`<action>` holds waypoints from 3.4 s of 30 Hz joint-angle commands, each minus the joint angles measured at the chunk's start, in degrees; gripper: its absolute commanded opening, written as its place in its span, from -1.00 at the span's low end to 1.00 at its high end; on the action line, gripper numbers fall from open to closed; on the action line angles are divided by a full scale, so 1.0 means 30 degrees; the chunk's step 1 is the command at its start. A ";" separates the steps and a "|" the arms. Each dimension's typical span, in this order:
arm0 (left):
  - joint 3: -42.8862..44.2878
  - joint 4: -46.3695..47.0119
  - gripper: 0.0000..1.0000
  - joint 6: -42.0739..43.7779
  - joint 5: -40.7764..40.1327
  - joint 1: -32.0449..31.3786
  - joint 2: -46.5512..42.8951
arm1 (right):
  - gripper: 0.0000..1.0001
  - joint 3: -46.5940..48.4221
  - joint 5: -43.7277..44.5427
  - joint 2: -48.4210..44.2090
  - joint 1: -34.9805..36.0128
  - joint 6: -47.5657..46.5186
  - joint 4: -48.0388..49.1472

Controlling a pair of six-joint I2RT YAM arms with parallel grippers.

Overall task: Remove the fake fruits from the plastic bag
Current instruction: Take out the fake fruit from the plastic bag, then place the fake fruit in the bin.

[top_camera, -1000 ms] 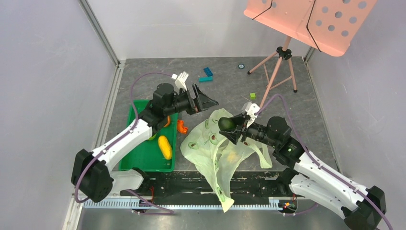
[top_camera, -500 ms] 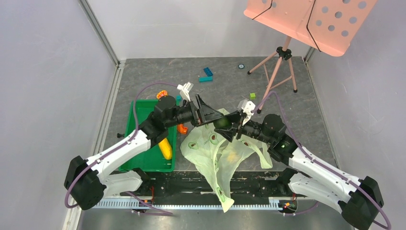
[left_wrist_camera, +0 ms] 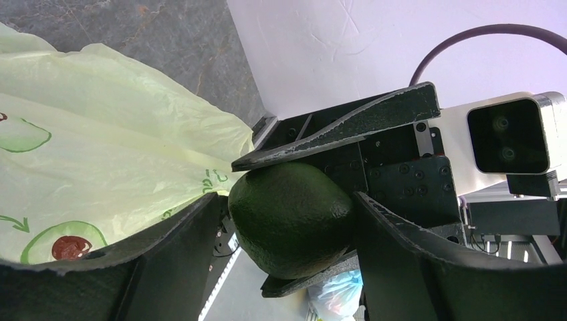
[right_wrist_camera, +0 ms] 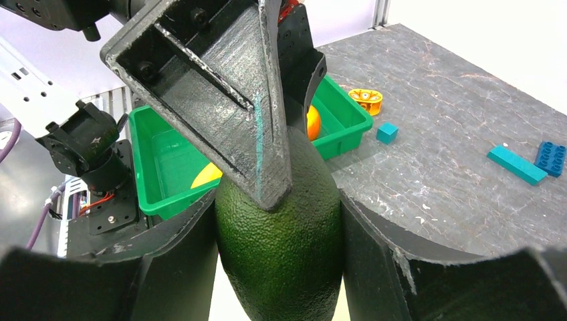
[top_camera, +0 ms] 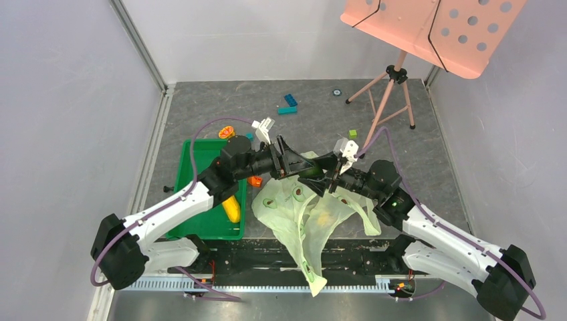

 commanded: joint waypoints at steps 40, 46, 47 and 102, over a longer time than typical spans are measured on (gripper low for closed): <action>0.1816 -1.6028 -0.32 0.9399 -1.2657 0.4835 -0.5962 | 0.96 -0.1881 0.2418 -0.2577 0.0169 -0.0407 0.0239; 0.2048 -1.8016 -0.30 1.1297 -1.6330 0.4883 -0.5363 | 0.96 -0.1821 0.2482 -0.2654 0.0170 -0.0460 -0.0381; 0.1907 -1.8036 -0.29 1.1538 -1.6577 0.4921 -0.5159 | 0.96 -0.1777 0.2479 -0.2664 0.0171 -0.0515 -0.0536; 0.0874 -1.6153 0.99 1.0673 -1.5764 0.5157 -0.3440 | 0.96 0.3400 0.6703 -0.2969 0.1506 -0.2394 -1.7828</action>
